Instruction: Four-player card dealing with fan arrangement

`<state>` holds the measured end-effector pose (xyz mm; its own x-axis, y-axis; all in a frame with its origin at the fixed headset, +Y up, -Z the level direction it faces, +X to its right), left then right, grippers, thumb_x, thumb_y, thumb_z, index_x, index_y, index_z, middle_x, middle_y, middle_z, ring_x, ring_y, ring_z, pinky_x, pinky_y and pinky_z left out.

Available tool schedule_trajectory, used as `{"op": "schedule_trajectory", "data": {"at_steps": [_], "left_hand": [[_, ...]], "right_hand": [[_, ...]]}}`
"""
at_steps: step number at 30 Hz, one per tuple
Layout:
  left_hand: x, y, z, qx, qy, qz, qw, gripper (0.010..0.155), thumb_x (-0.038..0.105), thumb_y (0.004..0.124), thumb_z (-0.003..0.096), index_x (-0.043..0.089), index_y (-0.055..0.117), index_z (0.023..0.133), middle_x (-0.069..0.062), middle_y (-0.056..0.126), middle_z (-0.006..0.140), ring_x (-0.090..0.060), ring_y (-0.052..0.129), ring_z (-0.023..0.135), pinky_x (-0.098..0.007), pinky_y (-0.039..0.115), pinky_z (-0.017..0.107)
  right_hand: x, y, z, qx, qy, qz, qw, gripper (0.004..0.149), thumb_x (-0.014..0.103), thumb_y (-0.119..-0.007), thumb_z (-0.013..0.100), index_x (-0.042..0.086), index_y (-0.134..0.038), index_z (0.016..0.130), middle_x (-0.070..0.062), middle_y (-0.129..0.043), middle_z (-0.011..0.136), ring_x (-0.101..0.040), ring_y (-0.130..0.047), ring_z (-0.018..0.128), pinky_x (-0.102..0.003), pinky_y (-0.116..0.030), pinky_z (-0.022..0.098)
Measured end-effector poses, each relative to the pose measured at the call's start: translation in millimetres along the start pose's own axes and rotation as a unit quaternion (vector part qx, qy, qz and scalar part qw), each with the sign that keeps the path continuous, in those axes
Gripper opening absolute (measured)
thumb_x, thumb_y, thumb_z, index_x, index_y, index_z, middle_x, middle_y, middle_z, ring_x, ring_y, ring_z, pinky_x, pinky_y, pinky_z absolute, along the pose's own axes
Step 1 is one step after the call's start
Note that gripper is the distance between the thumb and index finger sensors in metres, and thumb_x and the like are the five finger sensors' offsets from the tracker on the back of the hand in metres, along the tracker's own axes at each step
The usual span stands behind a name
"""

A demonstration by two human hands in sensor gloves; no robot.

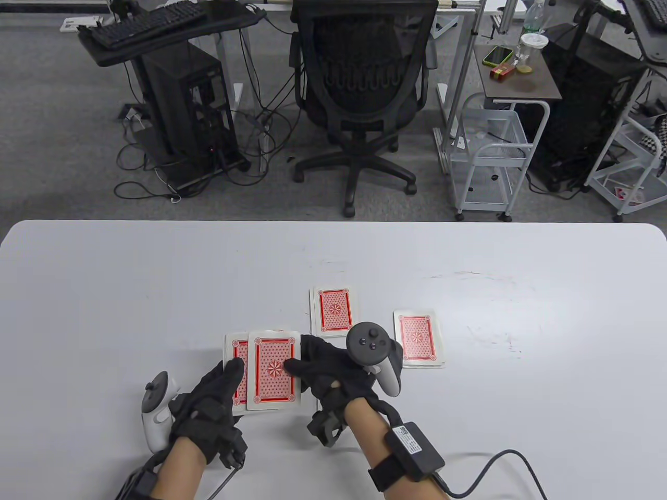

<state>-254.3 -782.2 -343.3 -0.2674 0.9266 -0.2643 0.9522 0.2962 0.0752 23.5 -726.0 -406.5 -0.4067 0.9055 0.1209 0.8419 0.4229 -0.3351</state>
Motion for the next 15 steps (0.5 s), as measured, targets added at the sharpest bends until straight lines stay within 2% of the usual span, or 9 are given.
{"op": "schedule_trajectory", "data": {"at_steps": [4,7,9,11,12,14,15], "left_hand": [[1,-13,-1,0.025,-0.002,-0.006,1.0,0.049,0.05,0.076,0.0507,0.03,0.072,0.096,0.007,0.091,0.09,-0.025,0.102,0.075,-0.044,0.088,0.053],[1,-16,0,0.031,-0.003,-0.003,1.0,0.049,0.05,0.076,0.0507,0.031,0.072,0.096,0.007,0.09,0.09,-0.025,0.101,0.075,-0.044,0.088,0.053],[1,-15,-1,0.032,-0.003,-0.002,0.999,0.049,0.05,0.076,0.0508,0.031,0.072,0.096,0.007,0.091,0.09,-0.026,0.101,0.075,-0.044,0.088,0.053],[0,-16,0,0.031,-0.003,-0.001,1.0,0.049,0.05,0.076,0.0507,0.031,0.072,0.096,0.007,0.091,0.09,-0.026,0.101,0.075,-0.044,0.088,0.053],[0,-16,0,0.031,-0.003,0.0,1.0,0.049,0.05,0.076,0.0508,0.031,0.072,0.096,0.007,0.091,0.09,-0.026,0.101,0.075,-0.044,0.088,0.053],[0,-17,1,0.031,-0.003,0.001,1.0,0.049,0.05,0.076,0.0507,0.031,0.072,0.096,0.007,0.091,0.09,-0.026,0.102,0.075,-0.044,0.088,0.053],[0,-17,1,0.031,-0.002,0.001,1.0,0.049,0.05,0.076,0.0509,0.031,0.072,0.096,0.007,0.09,0.09,-0.026,0.101,0.075,-0.044,0.088,0.053]], "right_hand": [[-15,25,-2,-0.01,-0.036,-0.054,0.998,0.067,0.031,-0.088,0.05,-0.001,-0.059,0.101,-0.004,-0.089,0.07,-0.016,-0.102,0.036,-0.055,-0.077,0.047],[-28,36,-4,-0.005,-0.087,-0.154,0.984,0.069,0.033,-0.088,0.05,-0.001,-0.057,0.102,-0.004,-0.089,0.069,-0.014,-0.1,0.033,-0.054,-0.077,0.047],[-35,38,-4,-0.017,-0.118,-0.229,0.966,0.069,0.033,-0.088,0.05,-0.001,-0.058,0.102,-0.004,-0.09,0.068,-0.014,-0.1,0.031,-0.054,-0.077,0.046],[-40,36,-3,-0.024,-0.144,-0.321,0.936,0.07,0.035,-0.089,0.049,-0.001,-0.059,0.101,-0.003,-0.09,0.067,-0.013,-0.099,0.029,-0.053,-0.078,0.046],[-41,35,-2,-0.022,-0.149,-0.344,0.927,0.071,0.036,-0.09,0.049,-0.001,-0.059,0.101,-0.002,-0.09,0.066,-0.012,-0.099,0.029,-0.053,-0.078,0.046],[-46,26,0,-0.021,-0.172,-0.426,0.888,0.072,0.039,-0.09,0.048,0.0,-0.06,0.101,0.0,-0.091,0.065,-0.011,-0.099,0.028,-0.052,-0.078,0.045],[-47,21,1,-0.018,-0.179,-0.447,0.877,0.072,0.04,-0.09,0.048,0.001,-0.06,0.101,0.0,-0.09,0.065,-0.011,-0.098,0.028,-0.052,-0.078,0.046]]}}
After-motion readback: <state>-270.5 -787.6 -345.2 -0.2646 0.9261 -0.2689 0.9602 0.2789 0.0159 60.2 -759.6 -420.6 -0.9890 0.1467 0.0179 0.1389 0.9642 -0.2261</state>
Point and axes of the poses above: the tracker on the back of each hand, its own x axis roughly to the thumb side, its own z axis roughly from the wrist to the fingertips, y = z × x, the point moved 3 cm from there along z, roughly from the wrist to the fingertips
